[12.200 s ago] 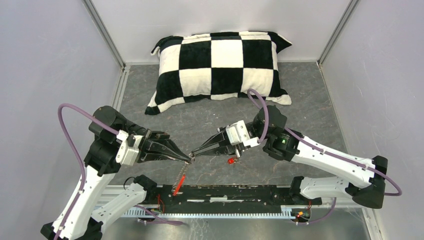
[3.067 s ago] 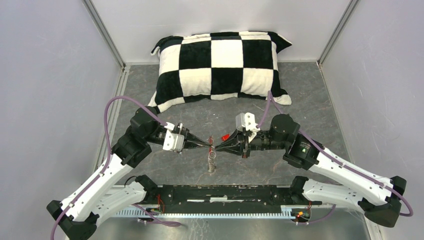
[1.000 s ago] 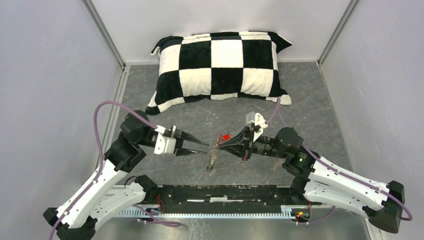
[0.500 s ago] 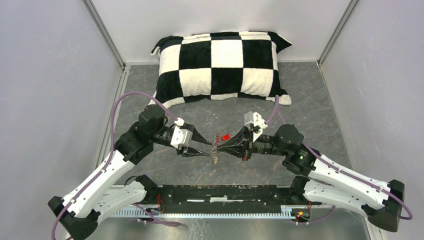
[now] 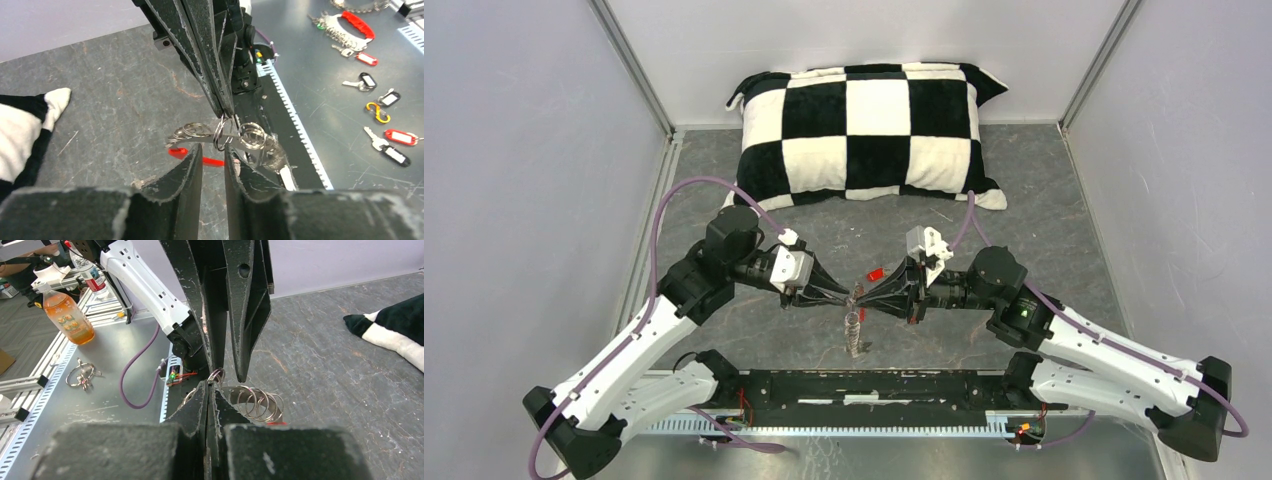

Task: Put the keys on the keyring
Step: Adjust the keyring.

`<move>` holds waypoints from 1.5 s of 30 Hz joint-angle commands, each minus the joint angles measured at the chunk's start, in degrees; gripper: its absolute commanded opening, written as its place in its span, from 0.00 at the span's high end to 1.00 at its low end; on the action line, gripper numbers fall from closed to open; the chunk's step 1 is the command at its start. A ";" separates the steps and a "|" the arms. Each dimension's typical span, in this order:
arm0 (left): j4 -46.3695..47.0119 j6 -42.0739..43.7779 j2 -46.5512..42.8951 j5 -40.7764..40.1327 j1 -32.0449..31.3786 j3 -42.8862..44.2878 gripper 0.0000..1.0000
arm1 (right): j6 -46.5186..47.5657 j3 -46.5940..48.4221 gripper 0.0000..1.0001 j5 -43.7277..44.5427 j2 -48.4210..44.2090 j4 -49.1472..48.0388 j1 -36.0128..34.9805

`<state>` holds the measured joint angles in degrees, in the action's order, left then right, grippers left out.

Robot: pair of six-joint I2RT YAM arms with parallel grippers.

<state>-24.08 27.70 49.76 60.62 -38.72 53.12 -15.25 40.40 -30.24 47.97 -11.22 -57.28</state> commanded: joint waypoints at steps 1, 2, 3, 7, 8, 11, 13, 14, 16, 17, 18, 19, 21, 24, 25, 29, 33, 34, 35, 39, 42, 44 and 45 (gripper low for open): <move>2.18 -4.22 0.44 3.79 -0.04 1.97 0.73 | 0.82 3.28 0.99 -1.34 0.18 -1.57 0.02; 2.08 -4.65 0.51 4.68 -0.04 1.98 0.75 | 0.76 3.28 0.99 -1.31 0.23 -1.61 -0.01; 1.70 -4.71 0.60 5.41 -0.04 1.91 0.77 | 0.92 3.28 0.99 -1.35 0.22 -1.58 -0.01; 0.86 -3.80 0.68 5.62 -0.05 1.68 0.90 | 1.01 3.15 0.99 -1.45 0.37 -1.62 0.02; 0.84 -3.61 0.70 5.27 -0.08 1.64 0.92 | 1.01 3.10 0.99 -1.43 0.26 -1.61 0.01; 0.74 -3.32 0.79 4.90 -0.04 1.63 0.97 | 1.28 3.05 0.99 -1.25 0.04 -1.28 -0.01; 0.74 -3.00 0.85 4.27 -0.04 1.63 0.98 | 1.68 3.19 0.99 -0.74 -0.30 -0.76 0.01; 0.77 -2.70 0.90 3.67 -0.04 1.63 0.98 | 1.84 3.15 0.99 -0.49 -0.39 -0.50 0.00; 1.01 -2.40 0.68 1.86 -0.04 1.78 0.98 | 2.20 2.85 0.99 -0.03 -0.92 0.19 0.02; 1.36 -2.44 0.51 0.88 -0.04 1.87 0.98 | 2.32 2.53 0.99 0.34 -1.32 0.40 -0.02; 2.44 -2.95 0.25 -0.17 -0.04 1.98 0.98 | 2.33 2.05 0.99 0.61 -1.78 0.46 0.00; 3.44 -3.84 -0.03 -1.07 -0.04 1.86 0.98 | 2.26 1.54 0.99 1.15 -2.27 0.44 -0.01; 6.25 -6.27 -0.83 -2.38 -0.04 1.24 0.98 | 2.40 0.64 0.99 2.42 -3.36 0.55 -0.06; 12.50 -11.81 -2.84 -3.83 -0.04 -1.00 0.98 | 2.34 -0.58 0.99 4.39 -4.84 0.29 0.01; 14.49 -13.15 -3.73 -4.09 -0.04 -1.86 0.98 | 1.95 -1.37 0.99 5.14 -5.40 -0.48 0.01; 20.45 -15.52 -6.56 -3.39 -0.04 -4.55 0.98 | -0.74 -5.05 0.99 6.89 -7.41 -5.68 -0.07; 18.02 -7.89 -6.87 1.28 -0.04 -3.63 0.98 | -2.33 -6.62 1.00 9.12 -8.14 -8.39 -0.01; 16.33 -4.73 -6.80 2.47 -0.04 -3.09 0.98 | -2.82 -6.86 0.99 9.70 -8.23 -9.13 0.02; 14.90 -2.00 -6.65 3.22 -0.04 -2.58 0.98 | -3.22 -7.00 0.99 10.01 -8.17 -9.73 0.01; 8.60 7.04 -5.88 4.89 -0.04 -0.94 0.98 | -4.60 -6.77 0.99 11.12 -7.62 -10.58 -0.01; 6.43 8.95 -5.47 5.70 -0.04 -0.32 0.98 | -3.95 -6.46 0.84 9.12 -7.62 -10.51 0.01; 6.17 9.21 -5.52 6.09 -0.04 -0.21 0.98 | -1.82 -5.38 0.74 8.52 -7.90 -7.55 0.04; 6.23 9.66 -5.65 6.35 -0.04 -0.21 0.98 | -0.81 -5.10 0.71 8.22 -8.41 -6.66 0.00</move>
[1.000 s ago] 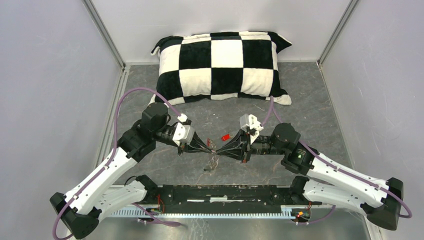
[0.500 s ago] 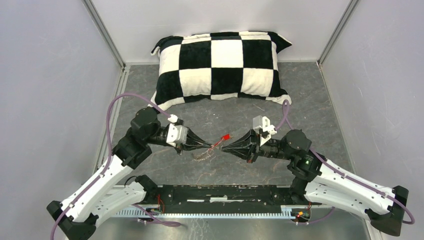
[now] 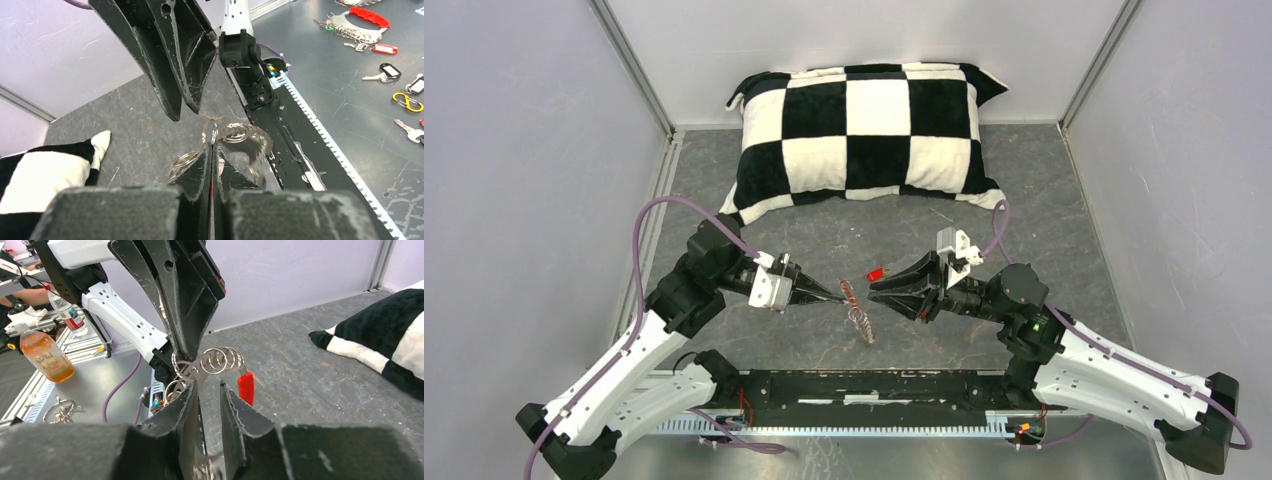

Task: Put the keys on the keyring
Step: Adjust the keyring.

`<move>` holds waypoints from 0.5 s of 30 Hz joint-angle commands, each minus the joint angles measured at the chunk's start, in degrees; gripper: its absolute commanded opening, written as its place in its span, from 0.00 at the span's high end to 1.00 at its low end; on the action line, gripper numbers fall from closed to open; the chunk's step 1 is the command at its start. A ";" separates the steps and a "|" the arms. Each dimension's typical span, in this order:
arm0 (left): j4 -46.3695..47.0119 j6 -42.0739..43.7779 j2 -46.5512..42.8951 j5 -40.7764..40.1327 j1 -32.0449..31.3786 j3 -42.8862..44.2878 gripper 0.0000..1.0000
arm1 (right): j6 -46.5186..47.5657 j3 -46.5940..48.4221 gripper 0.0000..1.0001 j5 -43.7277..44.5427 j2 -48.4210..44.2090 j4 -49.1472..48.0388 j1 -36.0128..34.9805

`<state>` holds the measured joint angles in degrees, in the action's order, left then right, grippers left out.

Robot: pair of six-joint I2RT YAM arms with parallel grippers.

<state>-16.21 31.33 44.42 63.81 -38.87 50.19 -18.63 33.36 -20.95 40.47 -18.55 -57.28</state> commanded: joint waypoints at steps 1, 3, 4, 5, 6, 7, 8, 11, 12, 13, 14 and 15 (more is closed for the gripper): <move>-1.65 7.00 -0.57 3.45 0.11 2.61 0.98 | 3.77 2.19 0.68 -0.59 -1.53 1.89 0.04; -3.16 11.43 -0.95 4.16 0.11 2.56 0.98 | 6.51 2.88 0.62 2.60 -2.78 5.21 -0.01; -4.79 15.05 -1.07 4.47 0.11 2.73 0.98 | 7.62 3.14 0.57 4.65 -3.37 6.56 0.00; -5.91 17.51 -0.97 4.60 0.11 3.12 0.98 | 8.52 3.41 0.51 6.26 -3.67 7.59 0.04; -6.26 18.77 -0.67 4.63 0.11 3.46 0.98 | 9.23 3.59 0.42 7.64 -3.72 8.36 -0.02; -6.34 18.87 -0.39 4.70 0.11 3.95 0.98 | 9.96 3.71 0.35 8.37 -3.58 9.02 -0.03; -6.38 18.66 -0.06 4.92 0.11 4.42 0.98 | 10.41 3.81 0.32 9.05 -3.24 9.67 0.04; -6.45 18.34 -0.08 4.33 0.11 4.16 0.98 | 11.96 3.73 0.26 12.58 -1.69 13.59 -0.02; -7.02 18.48 0.00 3.34 0.11 3.86 0.98 | 12.19 3.58 0.25 14.46 -1.14 15.03 0.02; -7.83 18.93 0.30 1.80 0.11 3.60 0.98 | 12.30 3.20 0.21 16.51 -0.70 16.13 0.01; -8.92 19.70 0.73 0.08 0.11 3.21 0.98 | 12.13 2.51 0.13 18.30 -0.49 16.69 -0.02; -9.93 20.78 1.35 -1.90 0.09 2.45 0.98 | 11.81 1.43 0.02 20.36 -0.37 16.87 0.05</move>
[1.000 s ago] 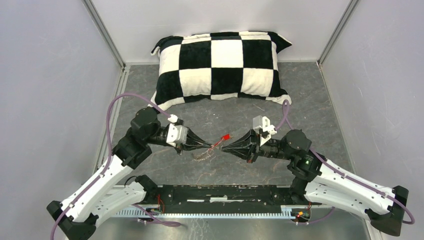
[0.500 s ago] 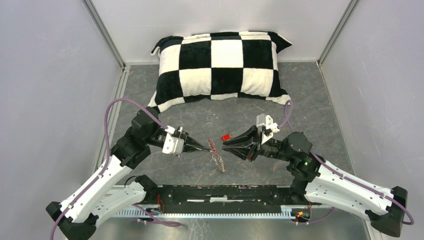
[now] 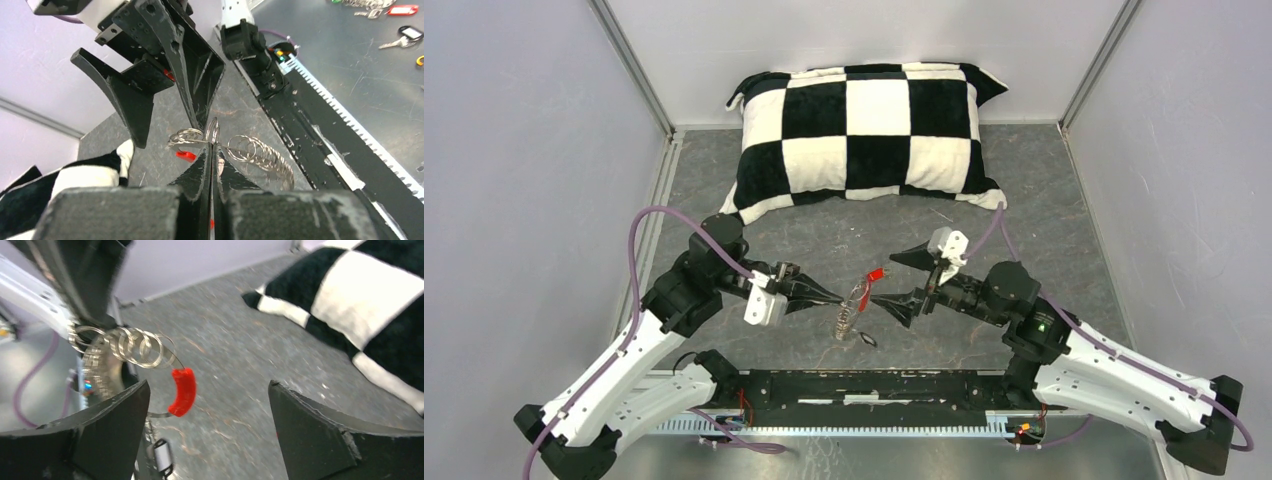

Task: Put the keys on the keyring
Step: Adjust the keyring, then place the keyring at the center of the board, then reset both arms

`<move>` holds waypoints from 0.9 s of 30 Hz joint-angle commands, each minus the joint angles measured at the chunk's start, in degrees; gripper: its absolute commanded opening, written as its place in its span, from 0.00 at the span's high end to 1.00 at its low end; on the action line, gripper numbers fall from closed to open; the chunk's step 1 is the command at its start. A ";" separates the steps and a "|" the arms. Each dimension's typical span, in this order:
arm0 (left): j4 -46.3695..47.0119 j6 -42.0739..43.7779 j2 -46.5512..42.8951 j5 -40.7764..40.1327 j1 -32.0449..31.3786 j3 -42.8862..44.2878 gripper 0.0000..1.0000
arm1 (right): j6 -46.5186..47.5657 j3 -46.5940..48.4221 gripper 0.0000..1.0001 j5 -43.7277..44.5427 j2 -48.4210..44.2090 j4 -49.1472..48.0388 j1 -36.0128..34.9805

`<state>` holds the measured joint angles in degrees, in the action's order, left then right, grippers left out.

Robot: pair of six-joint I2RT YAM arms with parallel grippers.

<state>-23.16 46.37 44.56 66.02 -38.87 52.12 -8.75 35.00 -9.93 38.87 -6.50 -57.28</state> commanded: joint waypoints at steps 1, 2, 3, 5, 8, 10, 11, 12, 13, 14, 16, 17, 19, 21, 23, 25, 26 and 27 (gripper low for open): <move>-3.30 6.54 1.94 -6.39 0.18 -0.58 0.98 | 1.46 -1.34 0.02 11.83 1.06 4.33 0.12; -2.81 6.74 2.59 -8.42 0.31 -1.90 0.98 | 1.33 -2.85 0.02 13.48 0.71 3.40 0.10; -1.81 6.83 3.39 -11.12 0.48 -3.51 0.97 | 1.32 -3.97 0.02 15.93 0.52 2.73 0.08; 2.06 5.28 5.60 -14.05 1.32 -6.78 0.94 | 1.39 -6.08 0.02 21.47 0.12 1.66 0.08; 7.08 2.04 11.78 -17.13 3.77 -7.95 0.81 | 2.56 -8.50 0.02 29.17 -0.11 0.37 0.19; 6.48 2.60 17.33 -18.30 5.92 -6.18 0.65 | 3.00 -9.97 0.02 32.79 -0.11 -0.55 0.72; 6.48 1.65 19.94 -19.06 7.11 -5.09 0.53 | 3.04 -10.65 0.02 34.28 -0.05 -0.78 1.07; 6.26 0.59 22.14 -19.20 8.60 -4.08 0.34 | 3.08 -11.16 0.02 36.06 -0.03 -1.00 1.49; 5.87 -0.44 23.90 -19.61 9.94 -3.29 0.14 | 3.04 -11.80 0.02 37.72 -0.10 -1.01 1.94; 4.85 -1.82 25.18 -20.75 11.38 -2.27 0.01 | 2.82 -12.31 0.02 40.30 -0.15 -0.69 2.60; -1.56 -3.03 28.59 -23.00 13.84 1.64 0.00 | 2.55 -13.64 0.02 45.96 -0.81 0.13 4.59; -5.07 -4.02 29.96 -23.38 15.58 4.23 0.00 | 2.32 -14.83 0.02 49.62 -1.41 0.05 5.94; -10.33 -7.11 32.96 -23.24 20.34 10.14 0.00 | 1.46 -17.53 0.02 56.90 -2.50 -1.01 9.31; -11.22 -12.00 34.73 -22.58 26.17 13.38 0.00 | 3.32 -21.11 0.02 61.98 -2.92 -5.45 12.67; -8.13 -16.38 34.60 -22.43 31.95 12.69 0.00 | 9.73 -26.14 0.02 65.84 -2.22 -15.26 14.60; -3.02 -17.44 33.30 -21.51 37.04 8.44 0.00 | 16.10 -30.85 0.02 70.23 0.68 -27.28 16.59; 0.52 -18.07 32.39 -21.01 39.37 5.07 0.00 | 17.93 -32.42 0.02 70.97 3.21 -32.53 18.73; 5.97 -20.46 31.63 -20.94 41.76 -0.05 0.00 | 18.66 -32.98 0.02 70.68 5.98 -36.06 21.22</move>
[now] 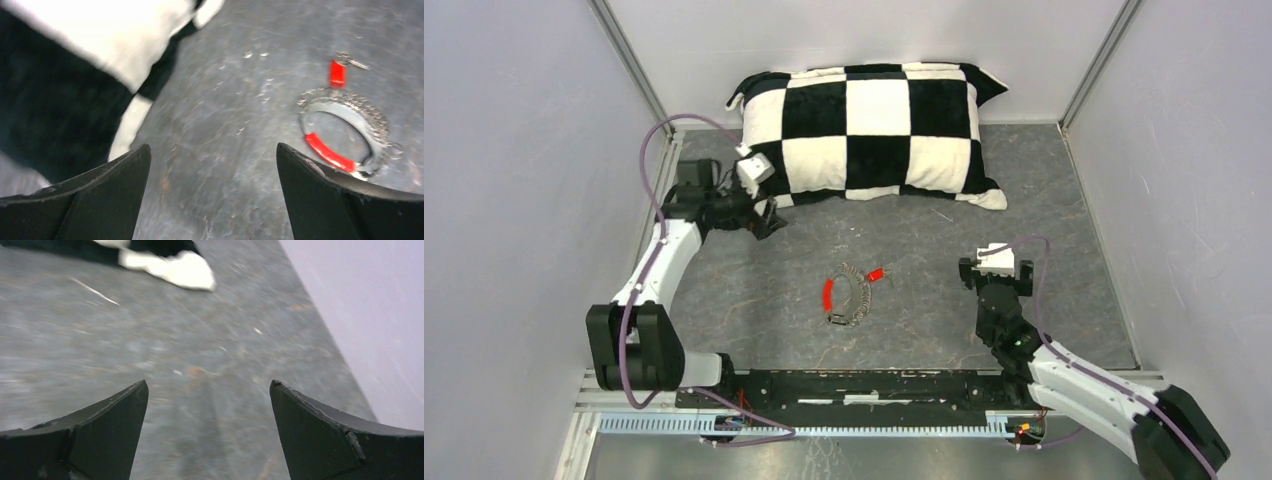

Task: Put the keys on the keyring
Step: Reset both arms

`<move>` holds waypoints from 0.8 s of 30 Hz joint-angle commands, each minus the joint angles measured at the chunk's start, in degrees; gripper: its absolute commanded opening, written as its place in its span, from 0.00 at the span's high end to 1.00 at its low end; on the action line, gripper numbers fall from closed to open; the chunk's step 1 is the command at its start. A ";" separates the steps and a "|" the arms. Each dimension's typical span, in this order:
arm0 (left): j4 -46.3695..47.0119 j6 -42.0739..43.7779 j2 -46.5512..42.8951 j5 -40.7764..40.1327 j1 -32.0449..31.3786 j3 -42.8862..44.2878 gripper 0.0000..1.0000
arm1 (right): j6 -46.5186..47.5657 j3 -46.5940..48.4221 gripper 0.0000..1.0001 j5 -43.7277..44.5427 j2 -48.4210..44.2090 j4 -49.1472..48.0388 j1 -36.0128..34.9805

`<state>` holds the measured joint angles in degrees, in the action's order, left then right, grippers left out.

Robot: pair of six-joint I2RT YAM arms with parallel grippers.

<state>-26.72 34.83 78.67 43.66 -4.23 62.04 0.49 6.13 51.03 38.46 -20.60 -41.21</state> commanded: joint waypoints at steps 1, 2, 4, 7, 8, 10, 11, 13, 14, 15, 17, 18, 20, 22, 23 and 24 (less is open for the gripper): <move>14.98 -11.74 -2.93 1.49 8.72 -13.67 0.00 | 8.81 -4.58 0.02 9.56 8.78 -24.20 7.58; 19.78 -14.17 -2.90 1.91 10.06 -17.33 0.00 | 7.93 -5.15 0.02 8.46 11.69 -26.87 10.60; 30.82 -19.68 -2.11 2.04 11.49 -24.08 0.00 | 5.94 -6.66 0.02 5.94 16.12 -32.21 15.75; 49.86 -27.39 -1.40 0.12 12.42 -32.63 0.00 | 4.30 -7.86 0.02 1.75 20.88 -35.73 20.85; 55.74 -29.43 -1.56 -1.43 12.83 -34.86 0.00 | 4.69 -8.46 0.02 -0.89 22.19 -38.15 22.00; 67.71 -31.71 -1.72 -4.19 13.38 -40.01 0.00 | 7.80 -9.14 0.02 -5.72 25.29 -44.15 23.45; 74.43 -32.19 -1.35 -5.93 13.45 -42.71 0.00 | 9.12 -8.64 0.02 -6.52 27.49 -45.49 23.85; 86.47 -32.94 0.65 -9.86 13.66 -47.50 0.00 | 11.35 -8.12 0.02 -7.39 32.44 -49.35 24.59; 91.89 -34.26 2.16 -11.78 13.89 -49.43 0.00 | 11.88 -8.31 0.02 -7.87 34.23 -51.34 24.94; 96.88 -35.86 3.90 -12.30 14.37 -50.91 0.00 | 11.79 -8.68 0.02 -8.72 35.57 -53.13 25.16; 104.93 -38.56 7.07 -12.70 15.06 -52.70 0.00 | 11.48 -9.50 0.02 -9.88 37.69 -57.10 25.82; 104.24 -39.09 6.96 -13.23 15.60 -52.61 0.00 | 11.40 -9.38 0.02 -10.55 38.73 -58.19 26.28; 103.77 -39.00 6.44 -14.25 15.79 -52.93 0.00 | 10.45 -8.70 0.02 -12.95 38.52 -55.46 27.33; 107.65 -39.75 7.22 -15.36 15.75 -54.33 0.00 | 10.26 -11.87 0.02 -16.09 38.21 -60.58 28.32; 111.36 -40.08 7.46 -17.88 15.71 -56.51 0.00 | 10.82 -15.34 0.02 -18.72 39.44 -67.46 28.36; 115.73 -40.09 7.88 -20.06 15.51 -58.68 0.00 | 14.00 -17.85 0.02 -21.09 42.52 -77.91 27.94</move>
<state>69.47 -1.61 85.43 30.70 11.25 8.40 10.81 0.67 38.52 77.17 -73.54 -13.56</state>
